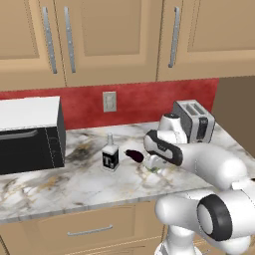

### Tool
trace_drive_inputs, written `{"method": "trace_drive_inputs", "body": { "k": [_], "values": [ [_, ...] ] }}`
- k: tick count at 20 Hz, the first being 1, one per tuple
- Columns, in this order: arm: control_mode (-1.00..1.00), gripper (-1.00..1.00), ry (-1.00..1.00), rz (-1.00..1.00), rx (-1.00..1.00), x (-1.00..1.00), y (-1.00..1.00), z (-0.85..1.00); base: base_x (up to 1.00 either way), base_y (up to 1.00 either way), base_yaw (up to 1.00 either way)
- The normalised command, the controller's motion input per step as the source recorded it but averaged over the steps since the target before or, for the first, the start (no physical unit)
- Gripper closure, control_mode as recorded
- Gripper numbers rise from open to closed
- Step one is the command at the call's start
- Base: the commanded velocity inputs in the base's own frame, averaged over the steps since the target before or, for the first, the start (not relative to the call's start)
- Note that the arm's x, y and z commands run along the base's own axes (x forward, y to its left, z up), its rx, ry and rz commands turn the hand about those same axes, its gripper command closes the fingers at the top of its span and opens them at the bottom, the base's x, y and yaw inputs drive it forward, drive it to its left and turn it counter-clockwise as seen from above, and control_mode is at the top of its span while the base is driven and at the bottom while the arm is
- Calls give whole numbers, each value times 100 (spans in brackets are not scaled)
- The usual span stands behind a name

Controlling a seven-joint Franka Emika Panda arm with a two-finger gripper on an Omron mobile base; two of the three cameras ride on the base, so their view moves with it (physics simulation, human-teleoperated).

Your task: Place the liquor on the top shelf of the fridge to keep it out of children's reach, and place the lemon wedge and eggplant on lower shelves for easy access.

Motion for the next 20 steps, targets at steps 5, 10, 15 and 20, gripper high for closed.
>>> {"method": "trace_drive_inputs", "body": {
  "k": [5, 10, 15, 20],
  "values": [
    [-100, -100, 0, 4, 0, 30, 0, -36, 0, 0, 0],
    [-100, -100, 0, 3, 0, 29, 0, -29, 0, 0, 0],
    [-100, -100, 0, 3, 0, 26, 0, -26, 0, 0, 0],
    [-100, -100, 0, 3, 0, 22, 0, -27, 0, 0, 0]
  ]
}}
